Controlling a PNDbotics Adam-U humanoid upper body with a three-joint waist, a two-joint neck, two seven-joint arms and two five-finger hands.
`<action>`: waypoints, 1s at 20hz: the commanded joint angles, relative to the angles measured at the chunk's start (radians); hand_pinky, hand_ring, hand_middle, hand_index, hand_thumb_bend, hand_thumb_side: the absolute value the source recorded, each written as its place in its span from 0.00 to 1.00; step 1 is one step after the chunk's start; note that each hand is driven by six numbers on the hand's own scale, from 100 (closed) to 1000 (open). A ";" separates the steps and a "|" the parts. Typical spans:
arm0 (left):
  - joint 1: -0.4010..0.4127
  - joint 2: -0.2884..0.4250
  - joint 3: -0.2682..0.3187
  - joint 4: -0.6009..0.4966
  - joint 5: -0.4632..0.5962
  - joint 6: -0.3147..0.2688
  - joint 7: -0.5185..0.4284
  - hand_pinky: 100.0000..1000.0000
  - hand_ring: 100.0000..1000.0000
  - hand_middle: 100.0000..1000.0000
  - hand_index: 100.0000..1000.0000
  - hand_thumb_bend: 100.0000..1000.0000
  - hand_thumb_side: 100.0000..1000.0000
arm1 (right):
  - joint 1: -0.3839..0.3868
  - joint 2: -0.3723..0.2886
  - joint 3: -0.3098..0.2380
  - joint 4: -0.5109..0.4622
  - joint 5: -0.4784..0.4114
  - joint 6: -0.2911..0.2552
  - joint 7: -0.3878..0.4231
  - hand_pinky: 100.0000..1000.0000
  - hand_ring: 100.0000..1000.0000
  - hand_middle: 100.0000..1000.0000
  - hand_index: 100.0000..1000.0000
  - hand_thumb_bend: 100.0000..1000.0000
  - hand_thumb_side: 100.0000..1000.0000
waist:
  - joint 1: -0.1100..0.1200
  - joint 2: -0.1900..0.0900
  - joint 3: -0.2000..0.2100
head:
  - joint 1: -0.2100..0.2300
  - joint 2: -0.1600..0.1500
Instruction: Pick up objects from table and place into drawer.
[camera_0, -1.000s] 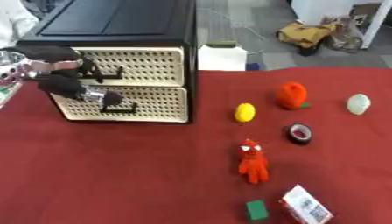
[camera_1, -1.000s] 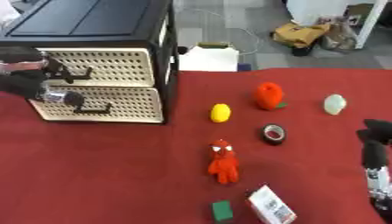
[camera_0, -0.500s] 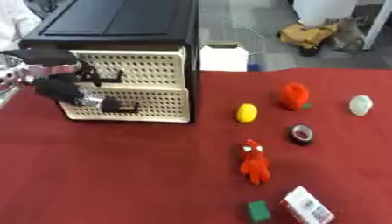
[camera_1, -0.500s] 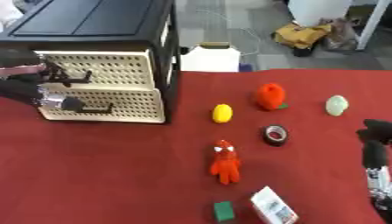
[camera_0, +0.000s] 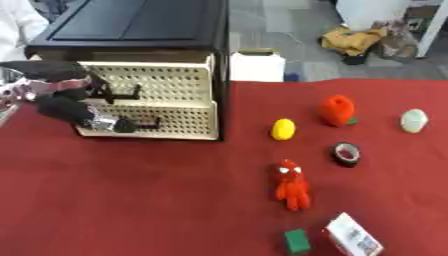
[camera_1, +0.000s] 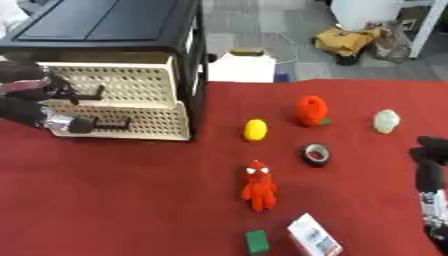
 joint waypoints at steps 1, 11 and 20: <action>0.007 0.055 0.002 -0.036 0.014 0.014 0.006 0.00 0.00 0.00 0.75 0.77 1.00 | -0.007 -0.009 -0.006 -0.014 -0.004 -0.002 0.001 0.54 0.57 0.45 0.69 0.18 0.80 | -0.001 -0.024 0.002 | 0.004 -0.004; 0.062 0.099 0.009 -0.129 0.064 0.060 0.036 0.00 0.00 0.00 0.74 0.75 1.00 | -0.010 -0.009 -0.007 -0.014 -0.007 -0.002 0.001 0.54 0.58 0.46 0.70 0.18 0.80 | -0.003 -0.024 0.008 | 0.007 -0.004; 0.103 0.131 0.005 -0.197 0.086 0.085 0.047 0.00 0.00 0.00 0.74 0.74 1.00 | -0.012 -0.013 -0.008 -0.014 -0.015 -0.003 0.002 0.54 0.58 0.46 0.70 0.17 0.80 | -0.003 -0.029 0.014 | 0.009 -0.002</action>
